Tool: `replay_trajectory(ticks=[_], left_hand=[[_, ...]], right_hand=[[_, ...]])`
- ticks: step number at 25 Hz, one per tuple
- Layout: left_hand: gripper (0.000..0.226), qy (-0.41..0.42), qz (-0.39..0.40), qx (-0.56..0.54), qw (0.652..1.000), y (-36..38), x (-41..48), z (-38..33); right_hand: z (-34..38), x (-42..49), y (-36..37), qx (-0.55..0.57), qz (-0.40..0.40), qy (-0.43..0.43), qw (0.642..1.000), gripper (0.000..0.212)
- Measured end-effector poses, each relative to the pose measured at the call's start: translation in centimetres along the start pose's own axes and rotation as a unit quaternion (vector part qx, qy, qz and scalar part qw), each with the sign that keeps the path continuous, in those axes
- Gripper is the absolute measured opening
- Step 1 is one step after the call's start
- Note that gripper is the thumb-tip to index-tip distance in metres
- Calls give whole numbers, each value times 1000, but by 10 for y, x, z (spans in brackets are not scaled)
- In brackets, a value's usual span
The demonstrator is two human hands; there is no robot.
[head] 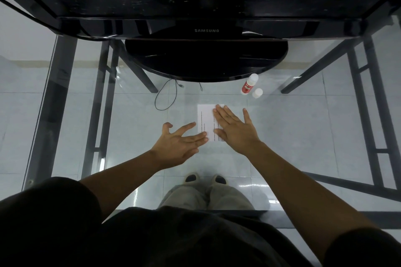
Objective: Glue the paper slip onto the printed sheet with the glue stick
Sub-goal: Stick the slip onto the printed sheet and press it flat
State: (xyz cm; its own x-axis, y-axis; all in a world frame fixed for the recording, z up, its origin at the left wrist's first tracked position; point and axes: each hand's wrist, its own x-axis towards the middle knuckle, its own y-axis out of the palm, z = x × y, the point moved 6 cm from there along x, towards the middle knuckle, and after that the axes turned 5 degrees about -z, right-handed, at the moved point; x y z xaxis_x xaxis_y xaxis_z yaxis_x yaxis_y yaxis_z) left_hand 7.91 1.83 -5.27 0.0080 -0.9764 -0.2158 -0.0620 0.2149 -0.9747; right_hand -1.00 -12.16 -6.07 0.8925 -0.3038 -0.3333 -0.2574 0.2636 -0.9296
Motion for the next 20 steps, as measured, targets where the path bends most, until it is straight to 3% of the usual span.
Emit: replay_trajectory(ticks=[5, 9, 17, 20], left_hand=[[48, 19, -48, -13, 999, -14, 2, 1], [64, -70, -10, -33, 997, -18, 32, 25], [63, 28, 29, -4, 999, 14, -2, 6], [62, 33, -23, -28, 999, 10, -2, 3]], right_hand=[[0, 0, 0, -7, -2, -3, 1000, 62], [0, -1, -2, -13, 0, -2, 1000, 61], [0, 0, 0, -10, 1, -1, 1000, 62], [0, 1, 1, -15, -7, -4, 1000, 62]])
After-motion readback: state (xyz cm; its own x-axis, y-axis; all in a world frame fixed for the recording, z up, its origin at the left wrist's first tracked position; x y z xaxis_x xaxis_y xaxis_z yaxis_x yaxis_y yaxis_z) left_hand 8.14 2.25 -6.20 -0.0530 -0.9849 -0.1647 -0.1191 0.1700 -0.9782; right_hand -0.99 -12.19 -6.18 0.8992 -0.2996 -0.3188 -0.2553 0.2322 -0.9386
